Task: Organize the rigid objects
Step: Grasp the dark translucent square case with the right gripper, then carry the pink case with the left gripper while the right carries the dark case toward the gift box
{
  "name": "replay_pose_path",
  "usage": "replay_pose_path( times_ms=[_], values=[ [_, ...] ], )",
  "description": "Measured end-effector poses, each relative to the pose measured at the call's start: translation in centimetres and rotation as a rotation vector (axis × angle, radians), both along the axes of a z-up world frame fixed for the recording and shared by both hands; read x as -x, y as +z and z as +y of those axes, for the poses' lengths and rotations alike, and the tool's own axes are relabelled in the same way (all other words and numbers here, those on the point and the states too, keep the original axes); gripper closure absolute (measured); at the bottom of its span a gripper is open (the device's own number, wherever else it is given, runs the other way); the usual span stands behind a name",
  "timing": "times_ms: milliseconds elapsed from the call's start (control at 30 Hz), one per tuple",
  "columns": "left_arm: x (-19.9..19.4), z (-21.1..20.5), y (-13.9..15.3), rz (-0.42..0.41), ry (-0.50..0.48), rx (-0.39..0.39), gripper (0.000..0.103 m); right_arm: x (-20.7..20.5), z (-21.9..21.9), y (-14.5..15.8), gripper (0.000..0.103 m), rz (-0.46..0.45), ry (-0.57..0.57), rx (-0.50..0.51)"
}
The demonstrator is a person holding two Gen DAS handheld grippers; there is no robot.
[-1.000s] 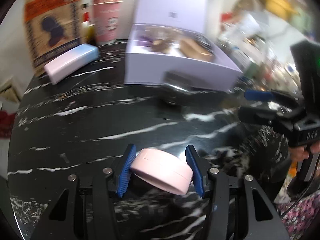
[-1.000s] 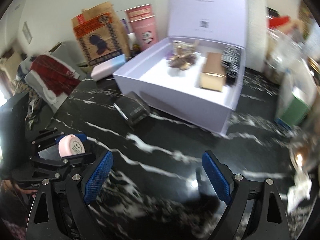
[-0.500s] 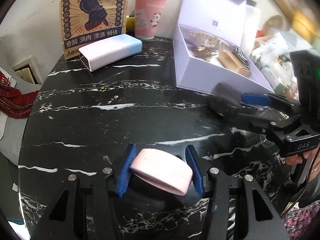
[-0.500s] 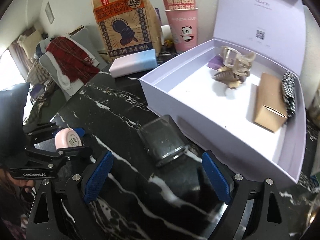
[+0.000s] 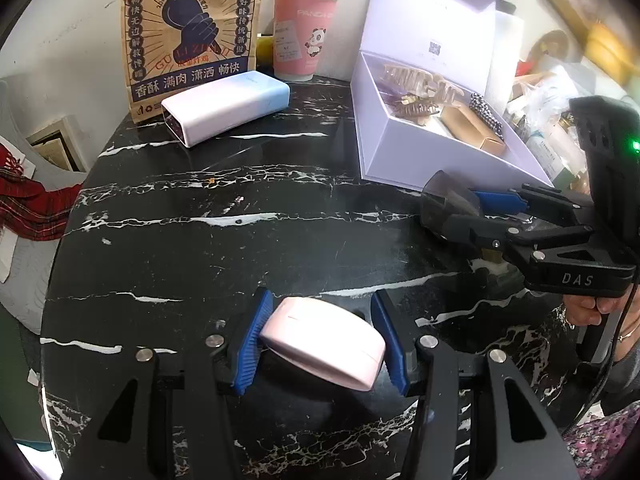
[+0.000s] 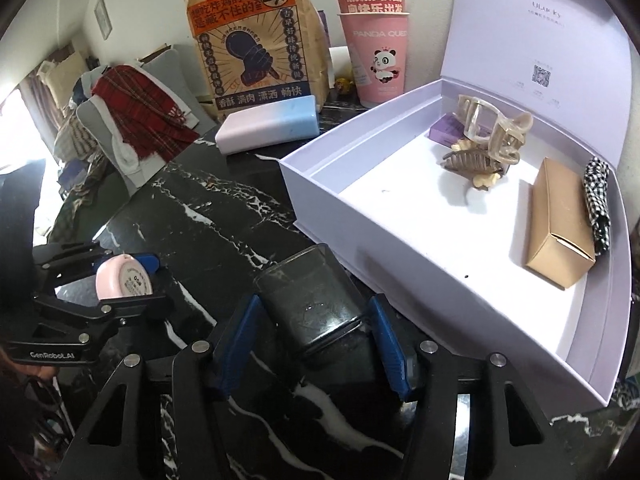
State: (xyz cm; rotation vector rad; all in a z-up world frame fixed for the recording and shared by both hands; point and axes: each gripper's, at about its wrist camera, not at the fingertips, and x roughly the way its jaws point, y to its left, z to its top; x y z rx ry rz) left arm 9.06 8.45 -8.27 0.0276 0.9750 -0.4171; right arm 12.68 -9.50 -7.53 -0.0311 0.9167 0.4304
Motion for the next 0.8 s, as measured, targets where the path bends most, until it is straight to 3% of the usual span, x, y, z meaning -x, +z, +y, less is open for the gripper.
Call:
replay_pose_path(
  times_ms=[667, 767, 800],
  values=[
    [2.3, -3.5, -0.3, 0.002, -0.086, 0.009, 0.052, 7.5, -1.7, -0.1, 0.053, 0.054, -0.022, 0.019],
    [2.5, -3.9, -0.3, -0.002, -0.090, 0.006, 0.052, 7.8, -1.7, -0.5, 0.052, 0.055, -0.028, 0.024],
    [2.5, -4.0, -0.3, -0.003, -0.090, 0.005, 0.052, 7.7, -1.7, -0.6, 0.046, 0.056, -0.024, 0.017]
  ],
)
